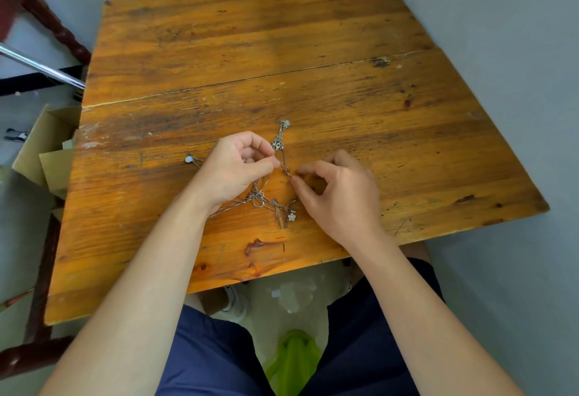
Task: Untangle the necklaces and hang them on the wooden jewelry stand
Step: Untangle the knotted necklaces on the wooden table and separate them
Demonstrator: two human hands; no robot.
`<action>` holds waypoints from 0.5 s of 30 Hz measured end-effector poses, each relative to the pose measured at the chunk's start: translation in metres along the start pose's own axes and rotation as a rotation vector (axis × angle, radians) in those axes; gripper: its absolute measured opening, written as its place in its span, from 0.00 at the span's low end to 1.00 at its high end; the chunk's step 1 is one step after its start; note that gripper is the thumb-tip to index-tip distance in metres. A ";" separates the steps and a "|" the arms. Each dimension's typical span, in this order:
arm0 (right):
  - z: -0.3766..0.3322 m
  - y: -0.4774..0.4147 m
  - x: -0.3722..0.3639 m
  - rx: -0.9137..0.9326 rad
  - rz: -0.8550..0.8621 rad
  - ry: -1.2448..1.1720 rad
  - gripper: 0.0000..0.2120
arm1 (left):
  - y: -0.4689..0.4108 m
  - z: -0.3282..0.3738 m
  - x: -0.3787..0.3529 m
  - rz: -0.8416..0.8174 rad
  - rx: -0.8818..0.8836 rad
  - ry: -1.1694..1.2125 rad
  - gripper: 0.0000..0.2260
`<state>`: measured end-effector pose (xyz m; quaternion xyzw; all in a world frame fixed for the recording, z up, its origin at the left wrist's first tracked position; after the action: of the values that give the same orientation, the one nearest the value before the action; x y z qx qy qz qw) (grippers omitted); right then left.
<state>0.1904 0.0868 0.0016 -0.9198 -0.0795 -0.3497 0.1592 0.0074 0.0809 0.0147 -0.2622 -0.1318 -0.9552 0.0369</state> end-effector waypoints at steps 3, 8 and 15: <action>0.004 -0.001 0.001 0.009 -0.007 -0.037 0.05 | 0.001 0.001 -0.001 0.004 -0.001 0.006 0.06; 0.010 0.002 0.008 0.033 -0.048 -0.095 0.04 | -0.001 0.000 -0.003 0.013 -0.007 0.002 0.06; 0.013 0.002 0.017 0.040 -0.077 -0.156 0.12 | -0.003 -0.005 -0.004 0.045 -0.020 -0.006 0.05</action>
<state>0.2117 0.0901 0.0037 -0.9372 -0.1339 -0.2810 0.1573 0.0075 0.0827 0.0077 -0.2682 -0.1164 -0.9547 0.0555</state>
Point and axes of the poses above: each hand's wrist, its own y-axis away from the middle knuckle, its own x-axis out of the back of the hand, z = x × y, the point moved 4 cm from there along -y, towards the middle knuckle, and after that the axes turned 10 degrees about -y, right-handed, at the moved point
